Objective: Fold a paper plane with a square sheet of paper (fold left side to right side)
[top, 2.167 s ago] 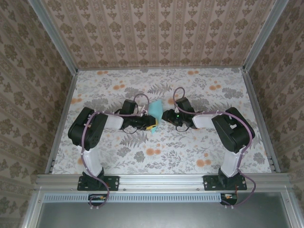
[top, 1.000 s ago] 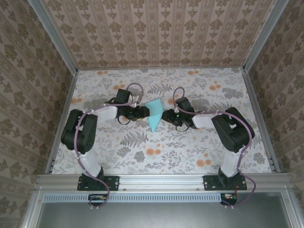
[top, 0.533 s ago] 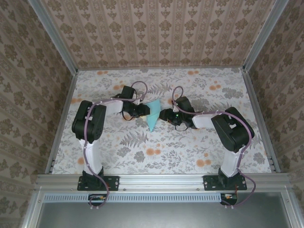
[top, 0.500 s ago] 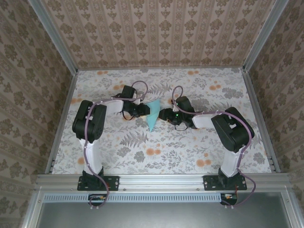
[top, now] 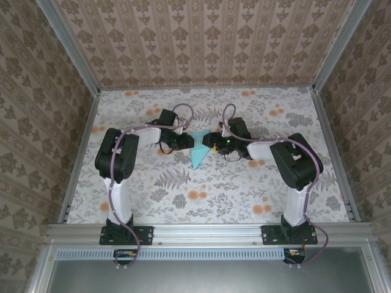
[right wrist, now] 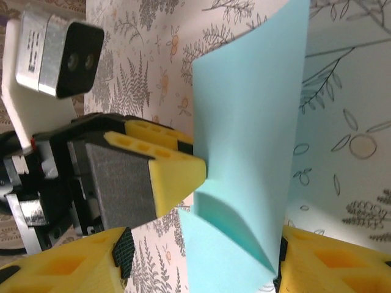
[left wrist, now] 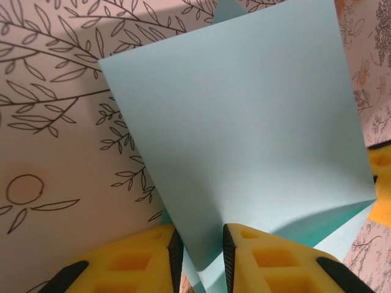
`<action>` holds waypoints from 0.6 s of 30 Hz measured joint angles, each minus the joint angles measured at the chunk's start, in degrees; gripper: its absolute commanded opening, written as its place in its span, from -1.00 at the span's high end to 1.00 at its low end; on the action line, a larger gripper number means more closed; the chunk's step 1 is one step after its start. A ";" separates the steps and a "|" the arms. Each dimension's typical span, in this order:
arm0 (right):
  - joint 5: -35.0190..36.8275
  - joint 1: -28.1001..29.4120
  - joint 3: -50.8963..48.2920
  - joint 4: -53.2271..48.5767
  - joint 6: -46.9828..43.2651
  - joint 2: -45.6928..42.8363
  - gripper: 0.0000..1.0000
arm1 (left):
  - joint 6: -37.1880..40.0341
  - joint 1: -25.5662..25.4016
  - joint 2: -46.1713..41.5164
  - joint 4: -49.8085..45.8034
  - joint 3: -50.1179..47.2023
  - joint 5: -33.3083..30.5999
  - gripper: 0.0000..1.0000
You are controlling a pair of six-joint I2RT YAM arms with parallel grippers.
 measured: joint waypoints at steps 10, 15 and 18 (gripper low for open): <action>-4.52 -3.67 10.82 -7.82 -4.13 6.45 -0.12 | 2.47 -0.61 0.31 -0.52 0.61 0.02 0.45; -5.57 -4.61 15.28 -12.61 -6.54 7.98 0.37 | 3.76 -2.54 0.35 -0.37 0.70 0.33 0.41; -5.75 -4.74 16.81 -16.11 -8.46 8.11 0.76 | 4.46 -3.30 0.28 -0.13 0.68 0.76 0.28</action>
